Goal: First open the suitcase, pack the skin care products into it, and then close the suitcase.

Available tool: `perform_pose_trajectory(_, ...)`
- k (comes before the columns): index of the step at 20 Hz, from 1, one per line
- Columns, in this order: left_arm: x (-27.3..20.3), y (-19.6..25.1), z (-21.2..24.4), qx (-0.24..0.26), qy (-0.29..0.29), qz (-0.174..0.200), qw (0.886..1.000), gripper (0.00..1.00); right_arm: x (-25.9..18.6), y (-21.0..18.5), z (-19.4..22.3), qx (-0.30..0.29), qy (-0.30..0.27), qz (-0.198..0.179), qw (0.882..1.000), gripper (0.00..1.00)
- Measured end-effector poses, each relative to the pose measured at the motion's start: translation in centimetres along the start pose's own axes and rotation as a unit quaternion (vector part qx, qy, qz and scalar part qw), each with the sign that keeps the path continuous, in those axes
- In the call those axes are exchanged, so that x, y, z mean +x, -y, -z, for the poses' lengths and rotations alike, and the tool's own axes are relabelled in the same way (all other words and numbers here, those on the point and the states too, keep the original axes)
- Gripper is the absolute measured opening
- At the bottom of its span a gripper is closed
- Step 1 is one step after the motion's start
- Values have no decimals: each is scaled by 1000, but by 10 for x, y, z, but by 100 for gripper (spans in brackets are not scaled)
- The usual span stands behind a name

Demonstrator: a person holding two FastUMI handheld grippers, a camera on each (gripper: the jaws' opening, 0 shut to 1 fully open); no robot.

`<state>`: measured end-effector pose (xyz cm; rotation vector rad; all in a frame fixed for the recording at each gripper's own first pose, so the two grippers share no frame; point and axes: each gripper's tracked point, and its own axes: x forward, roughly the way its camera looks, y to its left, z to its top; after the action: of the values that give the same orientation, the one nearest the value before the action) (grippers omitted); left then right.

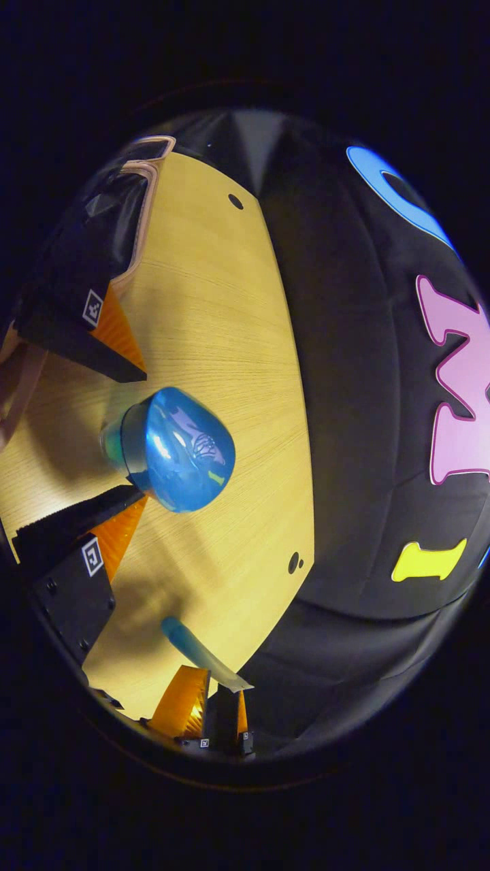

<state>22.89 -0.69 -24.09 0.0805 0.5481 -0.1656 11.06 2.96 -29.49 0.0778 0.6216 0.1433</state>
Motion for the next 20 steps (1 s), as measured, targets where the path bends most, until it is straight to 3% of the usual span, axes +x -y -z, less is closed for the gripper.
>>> perform_pose_trajectory(1,5,5,-1,0,3,10,1000,93,4,2,3,1,-2,0,1000,97)
perform_pose_trajectory(2,6,10,-2,2,1,13,1000,84,9,4,5,4,-5,1,1000,97)
perform_pose_trajectory(3,7,12,0,7,-2,16,1000,63,14,6,5,8,-7,3,1000,94)
perform_pose_trajectory(6,8,21,-3,12,0,31,999,48,28,10,11,16,-13,12,1000,94)
perform_pose_trajectory(13,8,26,-3,12,-11,40,999,44,62,9,44,61,-62,14,996,97)
perform_pose_trajectory(15,5,29,-2,14,-20,51,998,41,63,14,43,71,-66,26,995,53)
perform_pose_trajectory(17,-9,32,-11,25,-21,64,997,41,58,15,45,72,-71,29,994,48)
perform_pose_trajectory(20,-44,28,-41,36,0,91,995,42,32,7,25,76,-52,21,995,47)
